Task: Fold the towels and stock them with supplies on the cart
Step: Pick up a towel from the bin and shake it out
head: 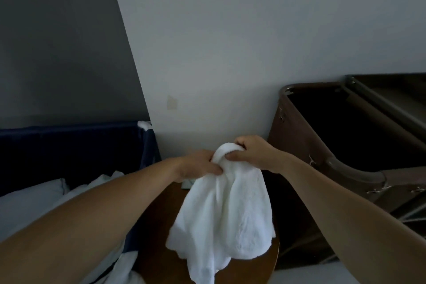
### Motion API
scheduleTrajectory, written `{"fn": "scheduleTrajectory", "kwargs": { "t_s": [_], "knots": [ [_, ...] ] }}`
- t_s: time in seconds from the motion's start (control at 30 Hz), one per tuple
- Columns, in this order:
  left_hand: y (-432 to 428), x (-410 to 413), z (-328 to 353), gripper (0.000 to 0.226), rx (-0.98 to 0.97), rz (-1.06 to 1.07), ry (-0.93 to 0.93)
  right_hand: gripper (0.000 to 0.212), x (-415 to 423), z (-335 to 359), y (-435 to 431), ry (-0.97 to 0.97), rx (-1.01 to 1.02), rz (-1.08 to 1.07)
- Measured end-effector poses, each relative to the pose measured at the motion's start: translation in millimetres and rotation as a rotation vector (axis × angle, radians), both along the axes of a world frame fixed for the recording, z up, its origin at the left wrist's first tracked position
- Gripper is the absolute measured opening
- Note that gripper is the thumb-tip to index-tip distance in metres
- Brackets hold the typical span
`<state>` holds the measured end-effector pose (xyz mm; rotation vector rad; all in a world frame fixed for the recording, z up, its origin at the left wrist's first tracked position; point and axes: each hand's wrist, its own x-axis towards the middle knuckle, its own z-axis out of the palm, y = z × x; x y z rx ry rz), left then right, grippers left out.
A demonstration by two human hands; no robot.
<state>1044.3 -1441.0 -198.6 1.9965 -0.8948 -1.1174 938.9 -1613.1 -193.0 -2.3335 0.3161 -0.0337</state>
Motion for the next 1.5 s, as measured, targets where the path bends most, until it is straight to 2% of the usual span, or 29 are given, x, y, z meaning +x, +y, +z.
{"fn": "scheduleTrajectory", "kwargs": {
  "t_s": [0.07, 0.13, 0.2, 0.3, 0.43, 0.5, 0.57, 0.67, 0.73, 0.8, 0.83, 0.9, 0.97, 1.07, 1.17, 1.23, 1.33, 1.4, 1.5],
  "knots": [
    [-1, 3, 10, 0.038, -0.066, 0.056, 0.073, 0.033, -5, -2, -8, 0.008, 0.098, -0.028],
    [-5, 6, 18, 0.033, -0.154, 0.149, 0.146, 0.052, -14, -7, -15, 0.11, 0.283, -0.038],
    [-11, 7, 22, 0.03, -0.224, 0.278, 0.243, 0.068, -24, -17, -20, 0.261, 0.383, -0.013],
    [-19, 11, 24, 0.029, -0.232, 0.434, 0.319, 0.07, -31, -29, -24, 0.327, 0.424, -0.024],
    [-30, 8, 15, 0.028, -0.188, 0.465, 0.322, 0.081, -29, -32, -19, 0.288, 0.418, -0.055],
    [-35, 6, 8, 0.029, -0.185, 0.423, 0.275, 0.078, -21, -32, -12, 0.166, 0.389, -0.106],
    [-36, 4, -1, 0.027, -0.174, 0.358, 0.22, 0.073, -12, -33, -6, 0.068, 0.251, -0.195],
    [-28, 0, -16, 0.012, -0.115, 0.246, 0.152, 0.059, -2, -39, 1, 0.149, 0.064, -0.192],
    [-17, 6, -27, 0.017, -0.11, 0.224, 0.256, 0.043, 1, -40, 5, 0.133, 0.05, -0.187],
    [-2, 14, -33, 0.036, -0.052, 0.143, 0.414, 0.029, 2, -31, 7, 0.035, 0.144, -0.235],
    [6, 19, -38, 0.045, 0.047, 0.062, 0.382, 0.021, 2, -24, 7, -0.025, 0.234, -0.266],
    [19, 21, -50, 0.058, 0.293, -0.077, 0.17, 0.017, 5, -6, 4, -0.144, 0.404, -0.316],
    [27, 20, -61, 0.063, 0.393, -0.066, 0.085, 0.018, 9, 13, -3, -0.254, 0.508, -0.37],
    [31, 26, -57, 0.053, 0.288, -0.024, 0.265, 0.02, 11, 29, -18, -0.312, 0.574, -0.399],
    [27, 39, -23, 0.033, 0.15, -0.092, 0.367, 0.035, 3, 18, -29, -0.115, 0.535, -0.314],
    [20, 43, 3, 0.027, 0.061, -0.093, 0.369, 0.048, -5, 1, -30, 0.018, 0.511, -0.292],
    [5, 44, 29, 0.028, -0.089, 0.049, 0.372, 0.058, -15, -22, -26, 0.144, 0.463, -0.242],
    [-5, 39, 37, 0.02, -0.155, 0.105, 0.337, 0.053, -19, -23, -20, 0.231, 0.428, -0.127],
    [-16, 29, 45, 0.015, -0.179, 0.066, 0.269, 0.067, -19, -7, -10, 0.22, 0.424, 0.102]
  ]
}}
